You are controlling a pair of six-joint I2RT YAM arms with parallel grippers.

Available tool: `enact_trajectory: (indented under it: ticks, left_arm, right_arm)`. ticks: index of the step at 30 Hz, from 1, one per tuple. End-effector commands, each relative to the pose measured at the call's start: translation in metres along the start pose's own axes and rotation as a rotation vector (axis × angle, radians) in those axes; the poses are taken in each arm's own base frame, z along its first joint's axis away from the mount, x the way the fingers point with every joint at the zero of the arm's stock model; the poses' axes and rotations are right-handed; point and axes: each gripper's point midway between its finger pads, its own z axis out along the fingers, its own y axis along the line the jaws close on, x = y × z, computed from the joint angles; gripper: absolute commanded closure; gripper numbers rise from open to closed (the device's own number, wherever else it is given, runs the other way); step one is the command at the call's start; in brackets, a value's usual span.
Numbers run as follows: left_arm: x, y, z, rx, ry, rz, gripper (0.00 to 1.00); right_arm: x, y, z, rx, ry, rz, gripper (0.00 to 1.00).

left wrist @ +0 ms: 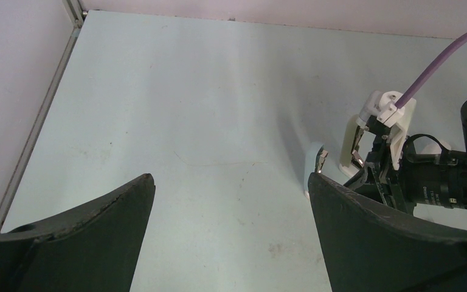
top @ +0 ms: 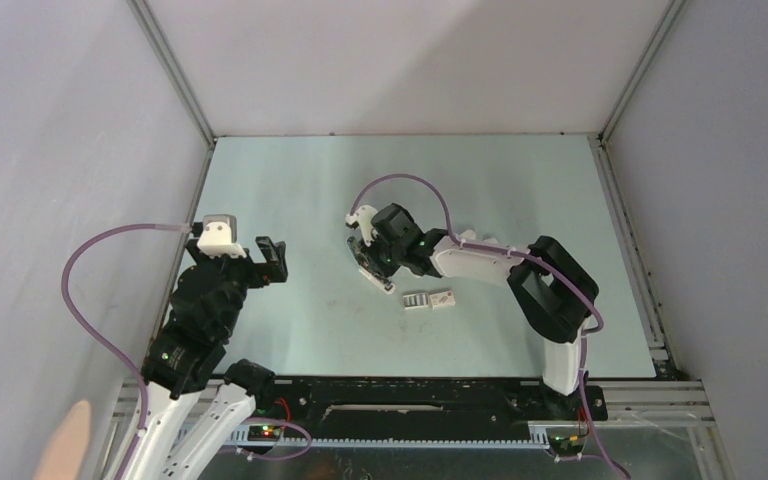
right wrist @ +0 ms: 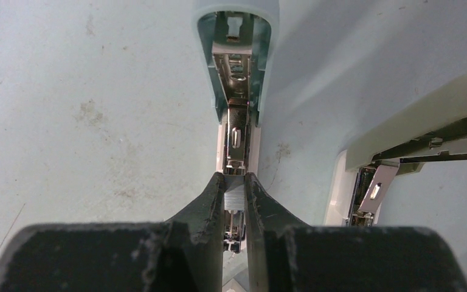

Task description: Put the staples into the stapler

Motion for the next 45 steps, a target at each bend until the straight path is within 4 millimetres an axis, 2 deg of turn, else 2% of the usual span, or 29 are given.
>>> enact_trajectory:
  ticks: [1, 10, 16, 45]
  left_arm:
    - [-0.004, -0.003, 0.003, 0.011, -0.018, -0.007, 0.00]
    - [-0.004, -0.003, 0.003, 0.012, -0.018, -0.007, 0.00]
    - [-0.004, -0.003, 0.003, 0.014, -0.016, -0.007, 0.00]
    - [-0.003, -0.004, 0.004, 0.017, -0.014, -0.006, 0.00]
  right_arm:
    - [-0.032, 0.004, -0.016, 0.005, -0.095, -0.005, 0.91]
    - [-0.019, 0.008, -0.007, -0.012, -0.056, 0.016, 0.91]
    - [-0.011, 0.002, -0.002, 0.011, -0.036, 0.021, 0.91]
    - [0.000, -0.001, 0.006, 0.021, -0.004, 0.046, 0.91]
